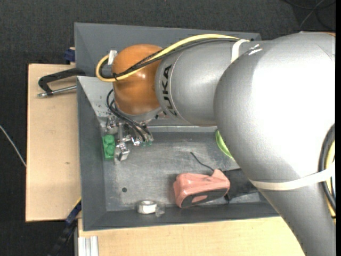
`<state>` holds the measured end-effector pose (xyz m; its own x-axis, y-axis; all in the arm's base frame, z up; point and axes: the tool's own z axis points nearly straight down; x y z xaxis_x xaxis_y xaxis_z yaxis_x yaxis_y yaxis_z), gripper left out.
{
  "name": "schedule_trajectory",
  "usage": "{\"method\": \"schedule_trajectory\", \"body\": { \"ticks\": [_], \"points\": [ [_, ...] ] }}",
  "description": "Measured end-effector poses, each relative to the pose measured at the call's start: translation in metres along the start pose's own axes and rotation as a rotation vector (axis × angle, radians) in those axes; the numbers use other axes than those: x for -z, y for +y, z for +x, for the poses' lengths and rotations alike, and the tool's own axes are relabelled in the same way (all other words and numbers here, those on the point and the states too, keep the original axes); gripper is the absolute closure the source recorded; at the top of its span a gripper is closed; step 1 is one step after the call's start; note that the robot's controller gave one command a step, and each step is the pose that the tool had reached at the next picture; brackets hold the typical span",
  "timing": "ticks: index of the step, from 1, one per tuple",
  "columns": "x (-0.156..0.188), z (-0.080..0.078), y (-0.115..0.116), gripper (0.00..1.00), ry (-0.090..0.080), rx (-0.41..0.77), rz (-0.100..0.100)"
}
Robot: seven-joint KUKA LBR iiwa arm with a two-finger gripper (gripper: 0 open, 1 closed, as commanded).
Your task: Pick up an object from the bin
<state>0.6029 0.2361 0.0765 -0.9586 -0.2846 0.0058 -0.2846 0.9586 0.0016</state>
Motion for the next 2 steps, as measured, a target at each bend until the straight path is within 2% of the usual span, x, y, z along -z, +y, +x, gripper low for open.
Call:
{"method": "schedule_trajectory", "body": {
  "ticks": [1, 2],
  "points": [
    [0.108, -0.005, 0.002, 1.00, -0.011, 0.003, 0.000],
    [0.121, -0.001, 0.001, 1.00, -0.011, 0.000, 0.000]
  ]
}}
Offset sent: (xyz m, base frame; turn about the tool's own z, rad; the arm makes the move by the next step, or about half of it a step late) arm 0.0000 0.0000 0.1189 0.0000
